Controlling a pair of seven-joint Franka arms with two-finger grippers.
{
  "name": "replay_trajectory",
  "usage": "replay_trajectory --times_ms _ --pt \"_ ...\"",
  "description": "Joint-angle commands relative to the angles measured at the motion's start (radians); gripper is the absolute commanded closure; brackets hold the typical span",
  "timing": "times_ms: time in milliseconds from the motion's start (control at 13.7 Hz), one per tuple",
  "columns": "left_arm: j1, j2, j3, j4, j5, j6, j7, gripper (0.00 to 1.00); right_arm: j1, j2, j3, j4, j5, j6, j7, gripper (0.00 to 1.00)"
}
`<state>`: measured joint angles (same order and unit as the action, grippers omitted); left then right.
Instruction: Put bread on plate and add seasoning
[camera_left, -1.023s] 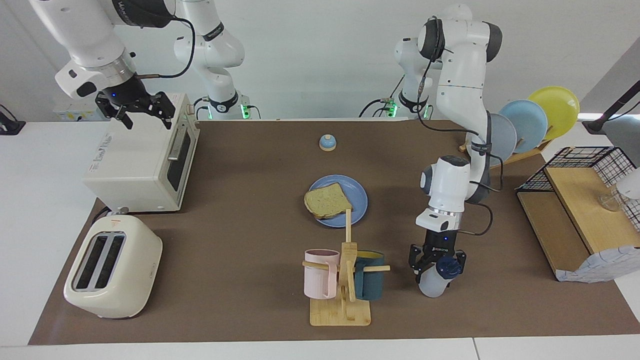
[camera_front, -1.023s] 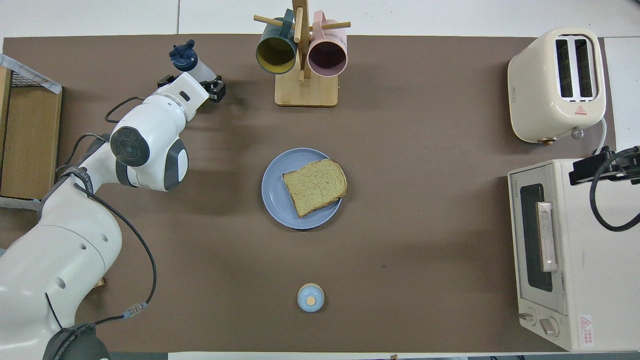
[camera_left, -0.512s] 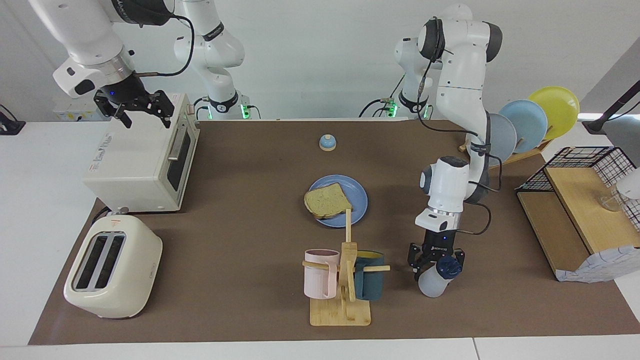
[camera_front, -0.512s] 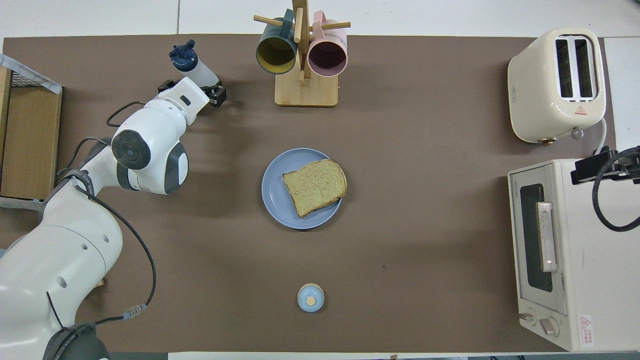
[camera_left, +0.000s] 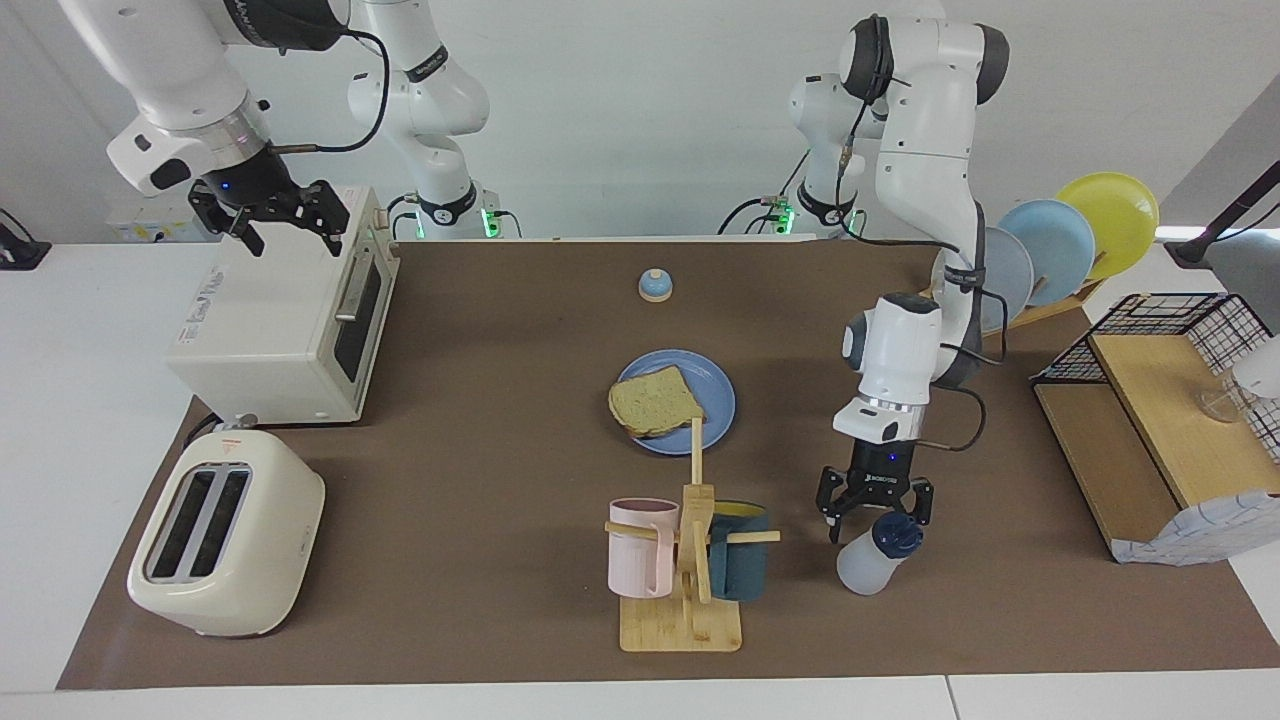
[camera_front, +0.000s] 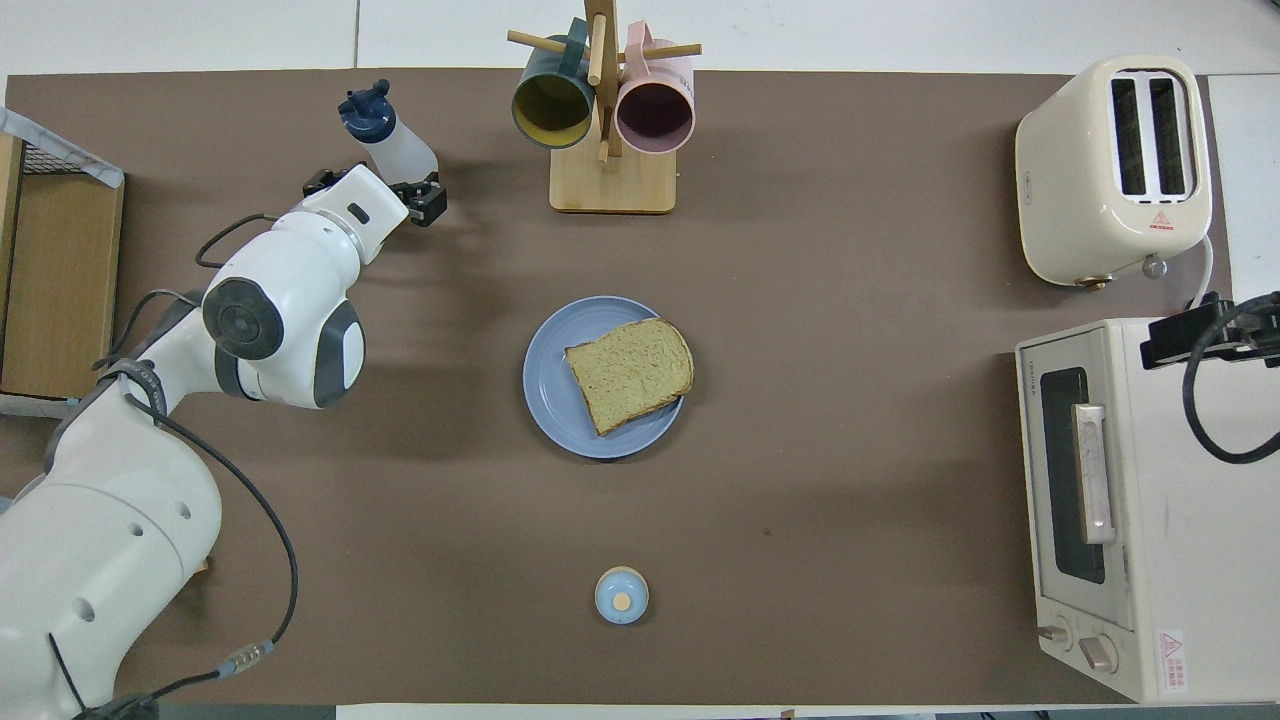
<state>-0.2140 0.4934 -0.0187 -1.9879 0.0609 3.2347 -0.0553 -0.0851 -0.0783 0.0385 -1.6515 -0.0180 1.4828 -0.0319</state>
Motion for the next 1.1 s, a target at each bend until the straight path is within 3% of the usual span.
replay_trajectory --times_ms 0,219,439,658,804,1023 --pt "-0.002 -0.212 -0.006 -0.201 -0.004 -0.064 -0.015 0.0 -0.004 0.0 0.001 0.006 0.0 -0.002 -0.026 0.0" --pt "-0.079 -0.343 -0.004 -0.195 -0.006 -0.332 -0.111 0.0 -0.004 0.0 0.001 0.006 0.0 -0.002 -0.029 0.0" --pt "-0.122 -0.459 -0.006 -0.106 -0.007 -0.649 -0.176 0.0 -0.004 0.0 0.001 0.007 0.0 -0.002 -0.029 0.0" --pt "-0.114 -0.474 -0.006 0.151 -0.012 -1.081 -0.175 0.0 -0.004 0.0 0.001 0.006 0.0 -0.002 -0.029 0.0" --pt "-0.091 -0.466 0.003 0.294 -0.013 -1.278 -0.14 0.0 -0.002 0.0 0.003 0.006 0.0 -0.002 -0.028 0.0" --pt "0.052 -0.48 0.009 0.376 -0.035 -1.511 0.116 0.0 -0.002 0.0 0.003 0.007 0.0 -0.002 -0.029 0.0"
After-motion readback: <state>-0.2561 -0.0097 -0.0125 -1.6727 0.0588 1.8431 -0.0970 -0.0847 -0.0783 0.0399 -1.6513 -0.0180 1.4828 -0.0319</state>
